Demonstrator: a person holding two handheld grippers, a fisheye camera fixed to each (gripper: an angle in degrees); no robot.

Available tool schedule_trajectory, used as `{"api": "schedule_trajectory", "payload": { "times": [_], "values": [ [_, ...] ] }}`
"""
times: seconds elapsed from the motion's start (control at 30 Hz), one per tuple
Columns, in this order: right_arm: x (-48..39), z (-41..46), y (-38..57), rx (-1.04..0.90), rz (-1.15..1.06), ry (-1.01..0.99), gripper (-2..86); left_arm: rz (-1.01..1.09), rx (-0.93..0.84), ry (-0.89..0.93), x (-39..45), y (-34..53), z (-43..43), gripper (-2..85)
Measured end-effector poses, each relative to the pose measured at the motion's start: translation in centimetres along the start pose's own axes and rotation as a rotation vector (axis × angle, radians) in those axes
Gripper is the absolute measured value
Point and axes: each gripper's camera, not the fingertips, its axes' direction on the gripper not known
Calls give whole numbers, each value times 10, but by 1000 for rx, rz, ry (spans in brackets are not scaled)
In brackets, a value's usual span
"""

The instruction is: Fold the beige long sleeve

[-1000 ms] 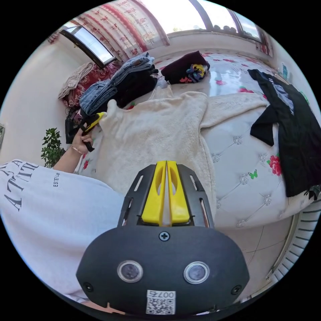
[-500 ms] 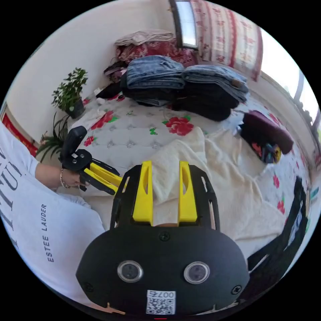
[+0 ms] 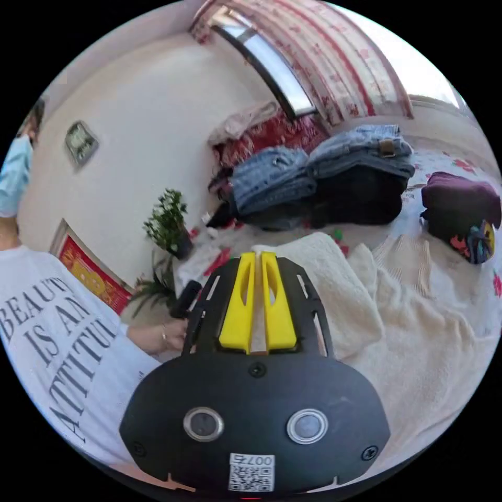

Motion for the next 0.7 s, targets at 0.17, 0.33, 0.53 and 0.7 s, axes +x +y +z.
{"api": "schedule_trajectory", "payload": {
  "times": [0.17,0.33,0.53,0.7],
  "values": [
    [-2,-6,21,-58,12,-36,1,-4,159,406,-8,-40,6,216],
    [-27,50,39,-333,-60,61,2,107,298,386,9,-85,-21,217],
    [-45,60,37,-336,-104,60,3,36,311,147,3,-129,-52,-2],
    [-23,12,53,-367,-70,258,3,190,724,-241,64,-128,-204,-7]
  ]
}}
